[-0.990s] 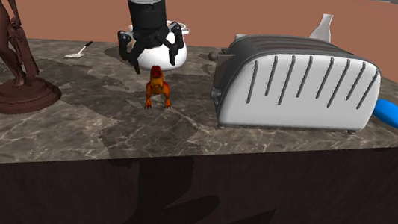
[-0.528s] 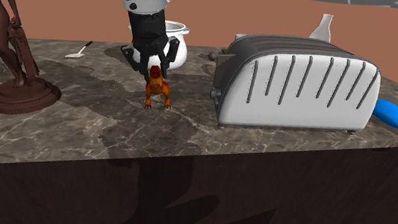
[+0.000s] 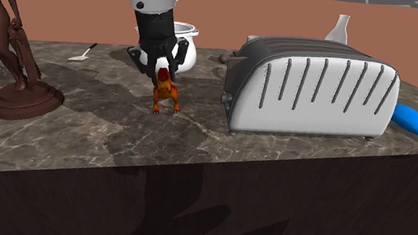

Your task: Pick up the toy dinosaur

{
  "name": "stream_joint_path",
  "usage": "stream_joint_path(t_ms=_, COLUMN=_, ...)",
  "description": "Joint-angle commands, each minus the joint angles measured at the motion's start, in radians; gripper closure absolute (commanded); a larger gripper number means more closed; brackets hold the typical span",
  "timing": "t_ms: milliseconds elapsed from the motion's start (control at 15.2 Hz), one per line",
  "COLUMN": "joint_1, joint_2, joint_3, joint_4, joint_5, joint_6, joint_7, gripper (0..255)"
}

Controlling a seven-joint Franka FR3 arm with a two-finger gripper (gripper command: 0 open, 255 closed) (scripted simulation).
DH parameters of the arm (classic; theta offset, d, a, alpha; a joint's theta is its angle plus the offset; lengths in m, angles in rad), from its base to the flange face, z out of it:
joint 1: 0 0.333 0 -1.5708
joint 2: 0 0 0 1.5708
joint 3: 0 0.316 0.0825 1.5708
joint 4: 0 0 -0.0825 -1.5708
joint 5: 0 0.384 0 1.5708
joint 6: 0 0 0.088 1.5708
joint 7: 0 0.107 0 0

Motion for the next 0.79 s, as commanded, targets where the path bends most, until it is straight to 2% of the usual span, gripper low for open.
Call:
stream_joint_path(t_ms=0, joint_1=0.000, joint_2=0.004, joint_3=0.000, joint_4=0.026, joint_5=0.000, joint_6=-0.022, joint_7=-0.004, gripper=255)
stream_joint_path(t_ms=726, joint_1=0.010, joint_2=0.068, joint_3=0.003, joint_4=0.264, joint_5=-0.008, joint_6=-0.196, joint_7=-0.027, gripper=255)
